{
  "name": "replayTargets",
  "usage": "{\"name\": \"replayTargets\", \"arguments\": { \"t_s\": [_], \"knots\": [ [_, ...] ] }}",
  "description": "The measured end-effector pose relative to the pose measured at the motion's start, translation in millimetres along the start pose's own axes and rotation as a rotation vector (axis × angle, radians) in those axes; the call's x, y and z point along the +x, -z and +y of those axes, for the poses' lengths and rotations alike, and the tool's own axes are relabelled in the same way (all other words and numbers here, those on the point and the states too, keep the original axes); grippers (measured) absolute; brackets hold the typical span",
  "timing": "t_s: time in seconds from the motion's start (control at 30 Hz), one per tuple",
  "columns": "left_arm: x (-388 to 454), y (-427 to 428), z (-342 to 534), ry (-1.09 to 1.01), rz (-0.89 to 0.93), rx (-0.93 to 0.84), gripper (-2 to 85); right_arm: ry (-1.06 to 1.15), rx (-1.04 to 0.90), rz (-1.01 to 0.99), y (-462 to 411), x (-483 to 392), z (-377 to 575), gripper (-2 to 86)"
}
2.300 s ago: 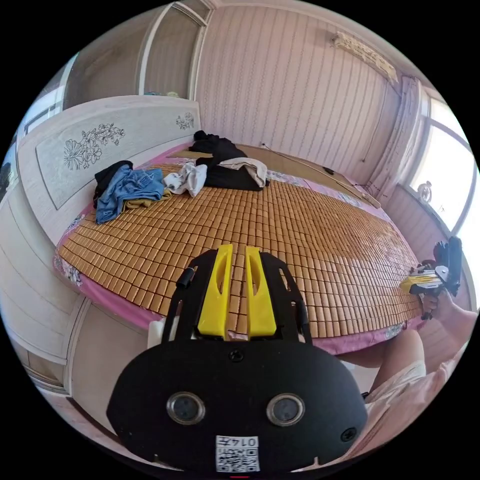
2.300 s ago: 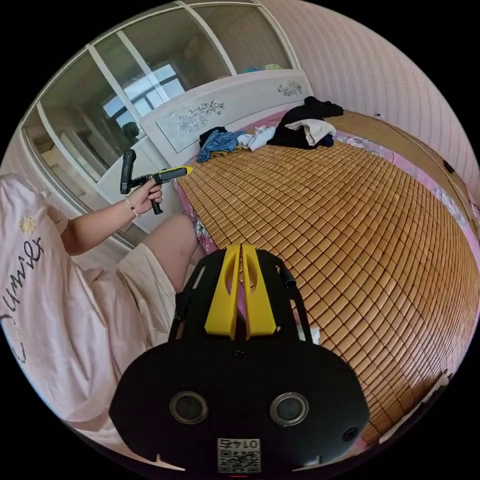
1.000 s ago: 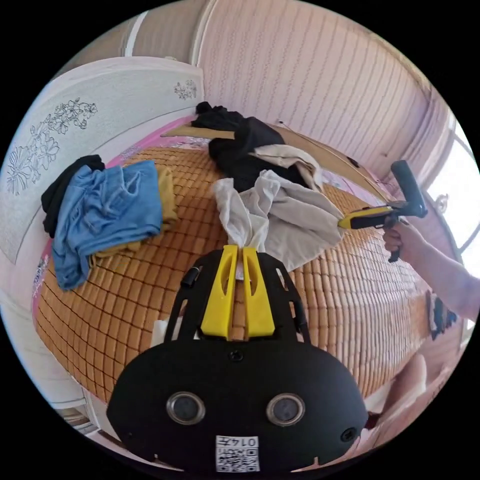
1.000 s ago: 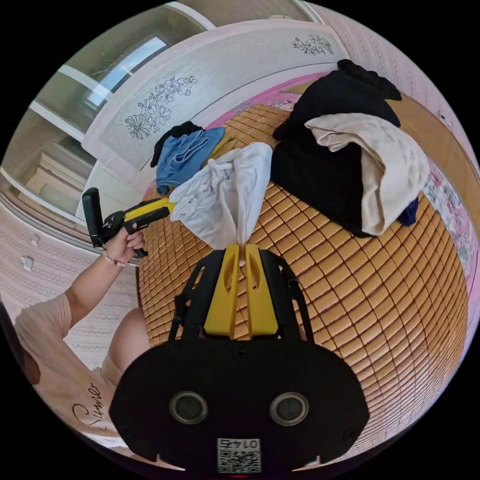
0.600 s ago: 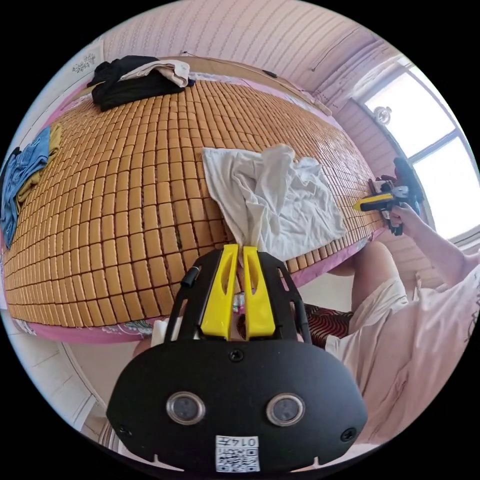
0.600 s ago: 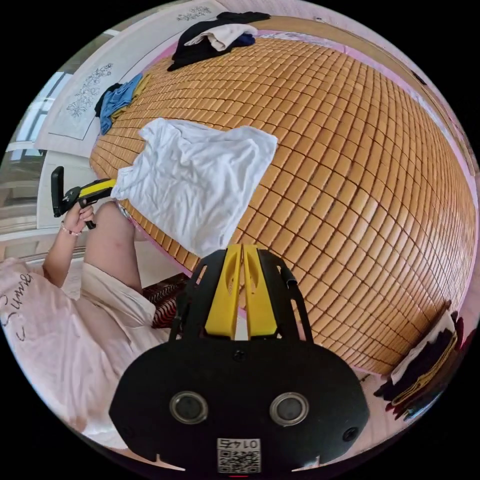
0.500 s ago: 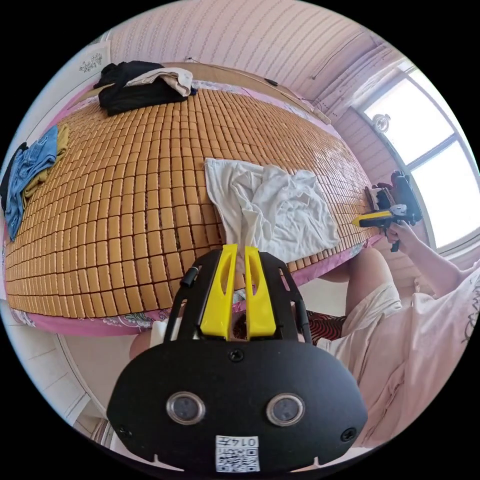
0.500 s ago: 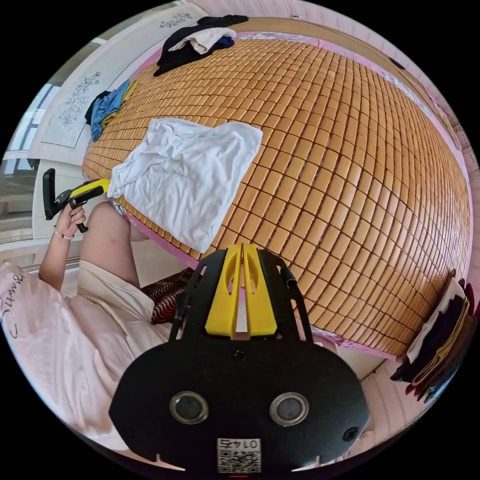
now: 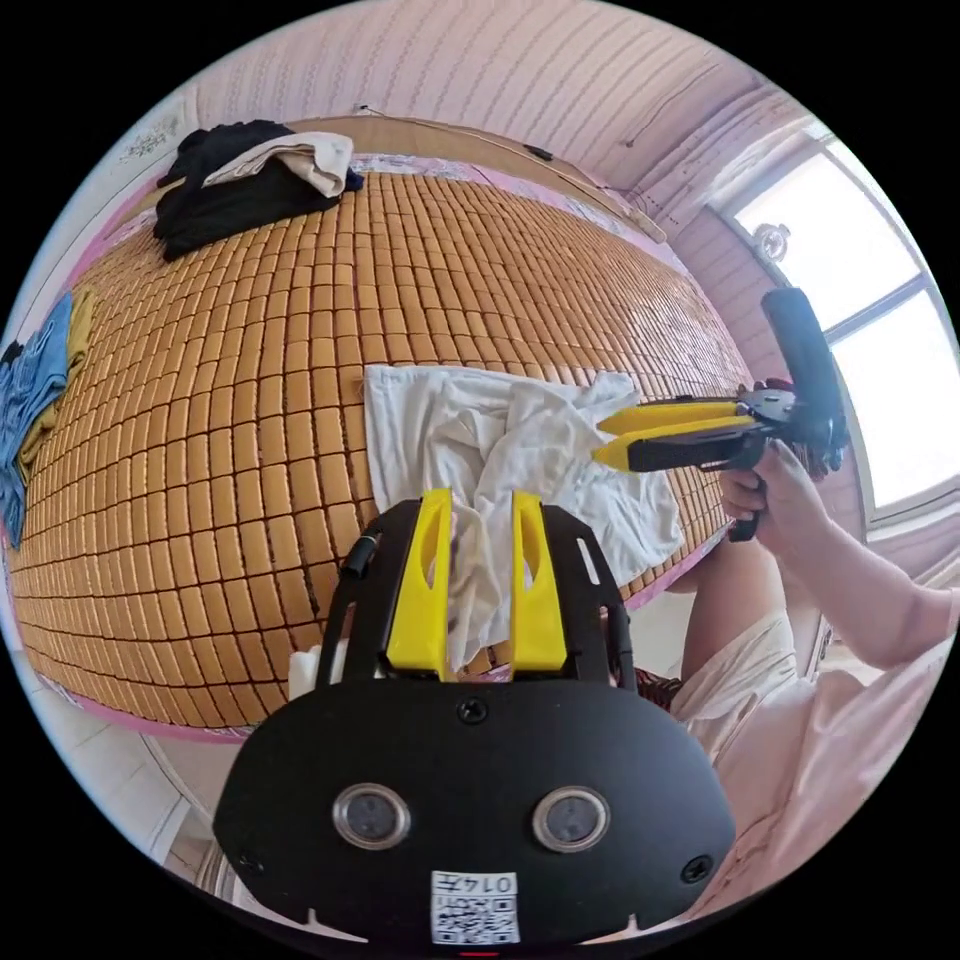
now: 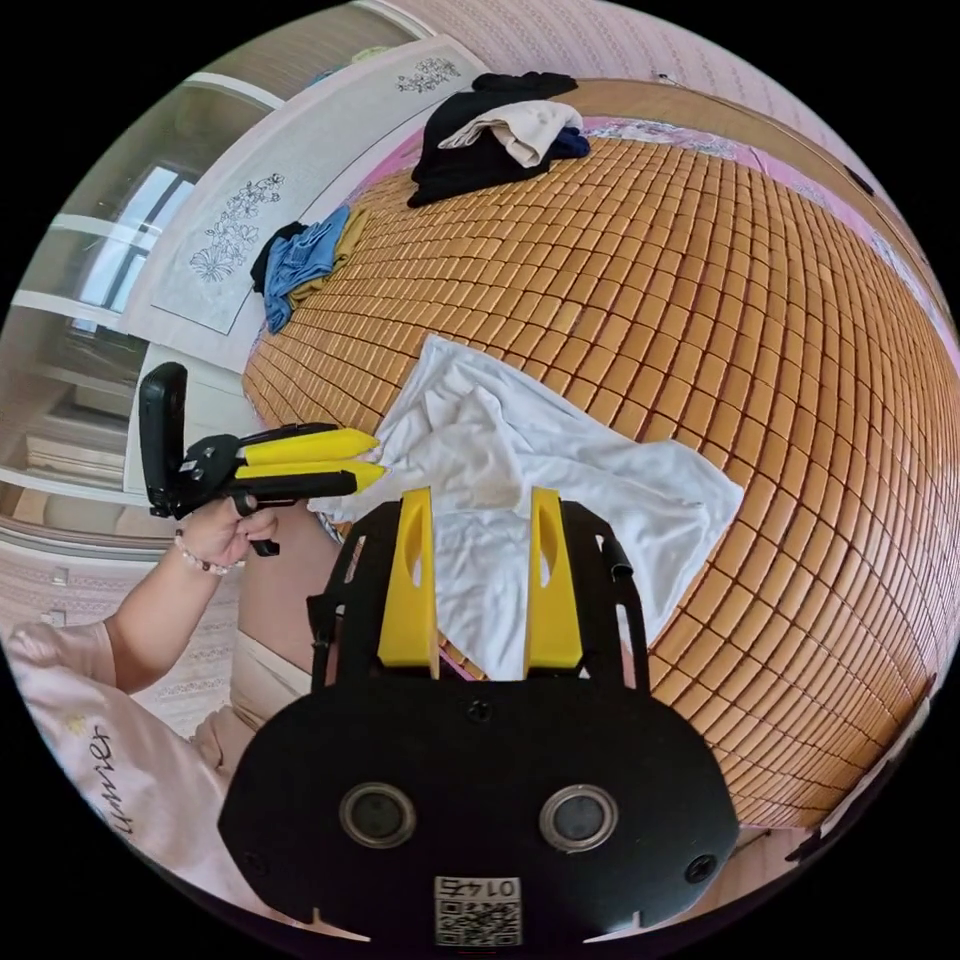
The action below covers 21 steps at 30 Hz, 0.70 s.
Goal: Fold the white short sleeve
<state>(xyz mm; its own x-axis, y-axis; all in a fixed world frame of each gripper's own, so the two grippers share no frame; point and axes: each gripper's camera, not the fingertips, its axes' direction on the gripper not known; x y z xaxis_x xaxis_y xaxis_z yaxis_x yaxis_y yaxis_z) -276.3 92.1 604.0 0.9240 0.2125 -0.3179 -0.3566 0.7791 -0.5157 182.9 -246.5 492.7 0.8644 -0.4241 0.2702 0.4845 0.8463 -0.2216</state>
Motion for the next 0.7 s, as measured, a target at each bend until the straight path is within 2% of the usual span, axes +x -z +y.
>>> {"name": "replayTargets", "arguments": {
  "t_s": [0.17, 0.27, 0.4, 0.47, 0.57, 0.63, 0.7],
  "knots": [
    [-9.7, 3.6, -49.7, -0.034, -0.141, -0.019, 8.7, 0.022, -0.028, -0.019, -15.1, 7.2, 19.4, 2.9],
    [-1.0, -7.3, -76.8, -0.089, -0.221, -0.004, 10.2, 0.026, -0.009, -0.052, -7.2, 13.1, 54.6, 1.8],
    [10.1, -30.1, -96.5, -0.11, -0.19, -0.083, 11.0, 0.047, 0.019, -0.122, 10.6, 18.3, 107.3, 1.2],
    [28.4, -31.5, -95.3, -0.176, -0.262, -0.068, 8.6, 0.053, 0.037, -0.125, 26.2, 22.7, 147.7, 1.1],
    [45.4, -25.5, -87.1, -0.22, -0.26, -0.074, 3.0, 0.012, 0.038, -0.126, 41.6, 35.5, 199.2, 0.9],
    [55.5, -18.2, -79.1, -0.244, -0.286, -0.108, 1.3, -0.017, 0.048, -0.102, 51.2, 44.9, 229.7, 0.9],
    [64.1, 5.5, -67.7, -0.26, -0.277, -0.064, 0.5, -0.051, 0.081, -0.09, 65.8, 56.4, 258.1, 0.9]
  ]
}}
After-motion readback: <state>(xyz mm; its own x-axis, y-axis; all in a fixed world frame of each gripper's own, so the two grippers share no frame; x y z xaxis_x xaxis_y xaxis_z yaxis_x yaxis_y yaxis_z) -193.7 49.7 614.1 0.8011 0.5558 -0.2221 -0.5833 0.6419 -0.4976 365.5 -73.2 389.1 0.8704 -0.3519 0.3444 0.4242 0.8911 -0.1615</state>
